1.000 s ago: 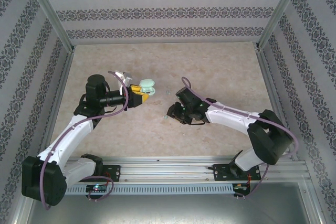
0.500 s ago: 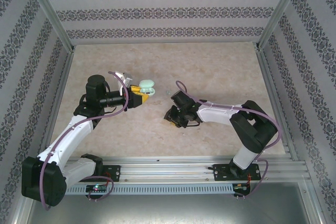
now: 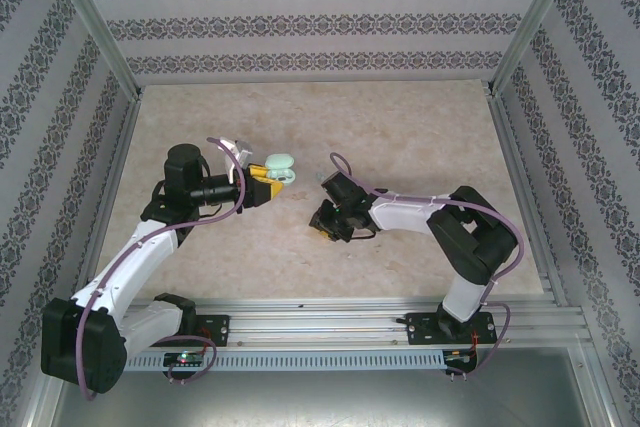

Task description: Insert the wireless bluetooth earbuds into the charging case

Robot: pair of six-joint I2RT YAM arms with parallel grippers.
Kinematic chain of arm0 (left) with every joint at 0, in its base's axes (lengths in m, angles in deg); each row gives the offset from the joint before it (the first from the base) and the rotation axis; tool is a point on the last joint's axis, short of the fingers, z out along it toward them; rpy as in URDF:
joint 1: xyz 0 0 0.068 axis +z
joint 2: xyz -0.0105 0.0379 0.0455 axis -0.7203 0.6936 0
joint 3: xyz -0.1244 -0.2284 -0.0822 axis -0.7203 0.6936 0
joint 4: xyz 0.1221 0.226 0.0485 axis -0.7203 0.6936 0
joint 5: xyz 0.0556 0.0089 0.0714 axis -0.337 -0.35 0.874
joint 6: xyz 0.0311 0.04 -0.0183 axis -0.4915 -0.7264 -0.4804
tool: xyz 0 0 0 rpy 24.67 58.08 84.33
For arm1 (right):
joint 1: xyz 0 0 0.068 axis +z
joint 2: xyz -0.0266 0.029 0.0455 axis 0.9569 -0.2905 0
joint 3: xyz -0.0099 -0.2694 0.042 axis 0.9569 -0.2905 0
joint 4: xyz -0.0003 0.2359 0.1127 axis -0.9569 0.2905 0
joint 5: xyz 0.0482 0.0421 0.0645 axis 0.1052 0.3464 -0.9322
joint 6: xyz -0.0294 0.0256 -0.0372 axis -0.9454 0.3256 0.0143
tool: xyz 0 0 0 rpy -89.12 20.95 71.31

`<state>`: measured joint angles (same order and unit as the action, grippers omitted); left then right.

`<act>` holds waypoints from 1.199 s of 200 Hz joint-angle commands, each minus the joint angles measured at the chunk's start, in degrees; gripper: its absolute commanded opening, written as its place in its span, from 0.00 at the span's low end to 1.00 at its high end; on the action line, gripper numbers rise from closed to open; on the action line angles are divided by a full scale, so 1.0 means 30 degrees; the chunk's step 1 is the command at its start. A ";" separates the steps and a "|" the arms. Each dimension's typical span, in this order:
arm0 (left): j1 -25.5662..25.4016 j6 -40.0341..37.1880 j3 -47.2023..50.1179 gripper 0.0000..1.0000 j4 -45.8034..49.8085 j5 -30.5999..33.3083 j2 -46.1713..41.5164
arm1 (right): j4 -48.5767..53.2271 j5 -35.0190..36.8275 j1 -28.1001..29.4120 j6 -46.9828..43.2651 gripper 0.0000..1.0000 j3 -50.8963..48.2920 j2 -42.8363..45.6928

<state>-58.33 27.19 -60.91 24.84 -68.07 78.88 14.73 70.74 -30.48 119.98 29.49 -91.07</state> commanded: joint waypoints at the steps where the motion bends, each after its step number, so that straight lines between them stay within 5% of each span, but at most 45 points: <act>1: 0.0271 -0.0502 0.0072 0.20 -0.0016 -0.0219 -0.0303 | -0.0364 -0.0032 0.0121 0.0253 0.26 0.0472 -0.0414; 240: 0.0334 -0.1301 -0.0347 0.20 0.1299 -0.0189 -0.0380 | 0.2145 0.0433 -0.0571 -0.2708 0.33 0.2886 -0.2465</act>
<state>-58.27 24.04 -61.19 28.60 -68.07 78.72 20.78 68.18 -32.03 116.04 35.37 -95.10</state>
